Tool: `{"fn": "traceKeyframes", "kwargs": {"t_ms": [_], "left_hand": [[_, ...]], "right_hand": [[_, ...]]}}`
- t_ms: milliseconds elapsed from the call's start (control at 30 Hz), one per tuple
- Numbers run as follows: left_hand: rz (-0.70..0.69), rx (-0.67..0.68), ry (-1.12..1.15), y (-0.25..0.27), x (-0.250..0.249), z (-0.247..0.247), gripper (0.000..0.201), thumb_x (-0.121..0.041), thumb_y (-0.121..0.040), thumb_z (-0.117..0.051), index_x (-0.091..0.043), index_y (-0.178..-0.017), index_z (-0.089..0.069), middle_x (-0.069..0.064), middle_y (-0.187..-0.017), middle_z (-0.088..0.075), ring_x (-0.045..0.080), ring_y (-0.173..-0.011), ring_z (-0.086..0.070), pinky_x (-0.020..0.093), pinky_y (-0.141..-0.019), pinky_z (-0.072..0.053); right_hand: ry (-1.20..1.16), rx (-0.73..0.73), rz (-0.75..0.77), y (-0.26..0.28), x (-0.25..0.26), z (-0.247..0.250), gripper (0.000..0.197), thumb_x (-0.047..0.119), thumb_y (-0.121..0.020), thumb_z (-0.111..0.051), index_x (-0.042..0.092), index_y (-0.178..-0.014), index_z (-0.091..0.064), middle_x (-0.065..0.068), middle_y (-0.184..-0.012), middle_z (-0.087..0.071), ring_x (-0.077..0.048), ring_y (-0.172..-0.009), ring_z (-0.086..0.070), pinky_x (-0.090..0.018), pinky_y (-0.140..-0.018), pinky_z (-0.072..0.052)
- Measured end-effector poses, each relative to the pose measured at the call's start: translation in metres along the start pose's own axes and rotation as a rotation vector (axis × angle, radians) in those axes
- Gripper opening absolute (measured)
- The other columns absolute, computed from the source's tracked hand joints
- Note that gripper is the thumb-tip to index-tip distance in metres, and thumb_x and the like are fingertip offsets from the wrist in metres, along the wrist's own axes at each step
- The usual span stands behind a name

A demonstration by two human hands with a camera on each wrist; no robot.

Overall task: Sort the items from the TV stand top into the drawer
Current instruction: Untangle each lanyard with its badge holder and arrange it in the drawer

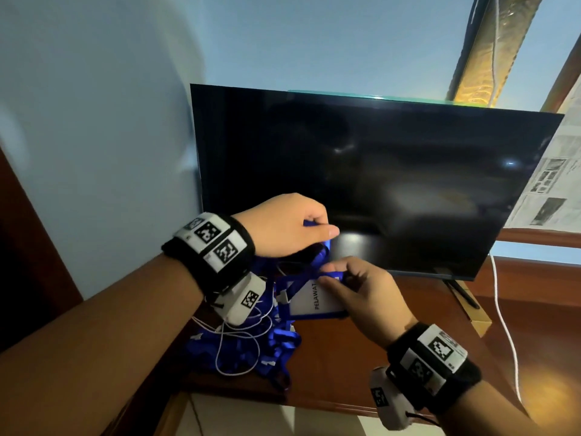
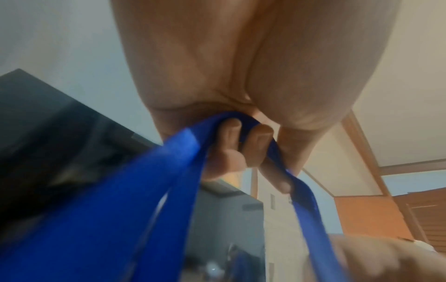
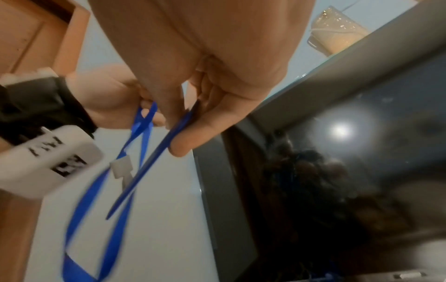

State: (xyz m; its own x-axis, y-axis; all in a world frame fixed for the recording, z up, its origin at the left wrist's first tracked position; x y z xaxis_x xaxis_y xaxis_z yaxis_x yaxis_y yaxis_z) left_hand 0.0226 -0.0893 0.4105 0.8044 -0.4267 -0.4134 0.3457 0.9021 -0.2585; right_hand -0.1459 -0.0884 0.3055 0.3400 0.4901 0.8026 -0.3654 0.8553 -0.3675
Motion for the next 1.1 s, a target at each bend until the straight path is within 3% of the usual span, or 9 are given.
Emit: {"fn": "traceKeyframes", "kwargs": {"t_ms": [100, 200, 367, 500, 667, 800, 900, 1000, 1100], "left_hand": [[0.069, 0.056, 0.000, -0.016, 0.028, -0.002, 0.033, -0.051, -0.099, -0.061, -0.024, -0.082, -0.071, -0.004, -0.080, -0.068, 0.011, -0.075, -0.063, 0.028, -0.074, -0.050], [0.142, 0.127, 0.104, -0.021, 0.057, -0.022, 0.032, -0.049, -0.097, -0.064, -0.025, -0.077, -0.070, -0.009, -0.068, -0.064, 0.006, -0.061, -0.056, 0.025, -0.064, -0.044], [0.218, 0.202, 0.477, -0.001, 0.073, -0.085, 0.022, -0.026, -0.087, -0.067, -0.025, -0.065, -0.068, -0.011, -0.057, -0.058, 0.008, -0.055, -0.048, 0.024, -0.056, -0.041], [0.316, 0.205, 0.826, 0.030, 0.056, -0.135, 0.043, -0.033, -0.111, -0.039, -0.015, -0.084, -0.068, -0.002, -0.059, -0.052, 0.014, -0.046, -0.037, 0.031, -0.049, -0.031], [0.244, 0.234, 1.091, 0.065, 0.013, -0.143, 0.058, -0.064, -0.102, -0.026, -0.021, -0.131, -0.052, 0.011, -0.079, -0.060, 0.012, -0.042, -0.039, 0.021, -0.038, -0.030], [0.109, 0.240, 0.761, 0.083, -0.018, -0.122, 0.033, -0.053, -0.101, -0.047, -0.024, -0.112, -0.057, -0.003, -0.070, -0.057, 0.010, -0.053, -0.046, 0.028, -0.055, -0.044], [-0.004, 0.172, 0.536, 0.088, -0.035, -0.089, 0.025, -0.049, -0.103, -0.050, -0.030, -0.096, -0.065, -0.005, -0.065, -0.056, 0.008, -0.056, -0.051, 0.032, -0.060, -0.047], [-0.107, -0.019, 0.348, 0.086, -0.049, -0.038, 0.029, -0.046, -0.103, -0.053, -0.027, -0.088, -0.069, -0.002, -0.067, -0.064, 0.013, -0.060, -0.060, 0.033, -0.061, -0.048], [-0.090, -0.113, 0.158, 0.070, -0.047, -0.001, 0.038, -0.047, -0.102, -0.056, -0.019, -0.076, -0.064, 0.004, -0.066, -0.059, 0.018, -0.059, -0.057, 0.035, -0.058, -0.045]], "right_hand": [[-0.145, -0.016, 0.034, 0.006, 0.008, 0.006, 0.006, 0.012, -0.092, -0.075, 0.018, -0.094, -0.075, 0.002, -0.090, -0.078, -0.009, -0.082, -0.074, -0.030, -0.071, -0.060], [-0.267, -0.069, 0.064, 0.007, 0.017, 0.020, 0.003, 0.008, -0.090, -0.075, 0.010, -0.091, -0.074, 0.000, -0.080, -0.075, -0.005, -0.071, -0.066, -0.020, -0.065, -0.051], [-0.385, -0.183, 0.062, 0.000, 0.029, 0.048, 0.014, 0.019, -0.090, -0.072, 0.008, -0.098, -0.073, -0.014, -0.083, -0.075, -0.019, -0.075, -0.065, -0.035, -0.068, -0.052], [-0.321, -0.294, 0.060, -0.010, 0.030, 0.070, 0.010, 0.018, -0.097, -0.069, 0.009, -0.100, -0.069, 0.000, -0.075, -0.073, -0.012, -0.068, -0.065, -0.038, -0.062, -0.053], [-0.220, -0.407, 0.078, -0.026, 0.024, 0.091, 0.012, 0.017, -0.101, -0.065, 0.006, -0.106, -0.063, -0.018, -0.072, -0.071, -0.024, -0.060, -0.067, -0.037, -0.058, -0.057], [0.001, -0.512, 0.072, -0.035, 0.010, 0.101, 0.009, 0.018, -0.098, -0.068, 0.011, -0.103, -0.064, -0.007, -0.088, -0.071, 0.002, -0.067, -0.065, -0.014, -0.054, -0.050], [0.153, -0.477, 0.084, -0.035, -0.005, 0.093, 0.008, 0.025, -0.097, -0.071, 0.022, -0.101, -0.064, 0.011, -0.090, -0.070, 0.001, -0.080, -0.065, -0.018, -0.070, -0.051], [0.240, -0.375, 0.092, -0.026, -0.020, 0.071, 0.008, 0.026, -0.096, -0.072, 0.024, -0.100, -0.066, 0.018, -0.086, -0.068, 0.008, -0.082, -0.064, -0.007, -0.071, -0.045], [0.278, -0.232, 0.093, -0.012, -0.029, 0.042, 0.012, 0.031, -0.095, -0.072, 0.027, -0.104, -0.066, 0.019, -0.088, -0.070, 0.004, -0.084, -0.067, -0.020, -0.074, -0.055]]}}
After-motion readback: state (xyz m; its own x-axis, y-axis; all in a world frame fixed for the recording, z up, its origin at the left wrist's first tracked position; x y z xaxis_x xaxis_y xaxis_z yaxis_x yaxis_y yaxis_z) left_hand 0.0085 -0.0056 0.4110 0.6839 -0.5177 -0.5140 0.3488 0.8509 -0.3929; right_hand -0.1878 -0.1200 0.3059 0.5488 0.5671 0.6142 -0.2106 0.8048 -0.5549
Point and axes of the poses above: each hand's wrist, its own y-axis away from the middle knuckle, its own z-axis out of the back of the hand, x = y × z, the point moved 5 cm from there along -y, towards the middle knuckle
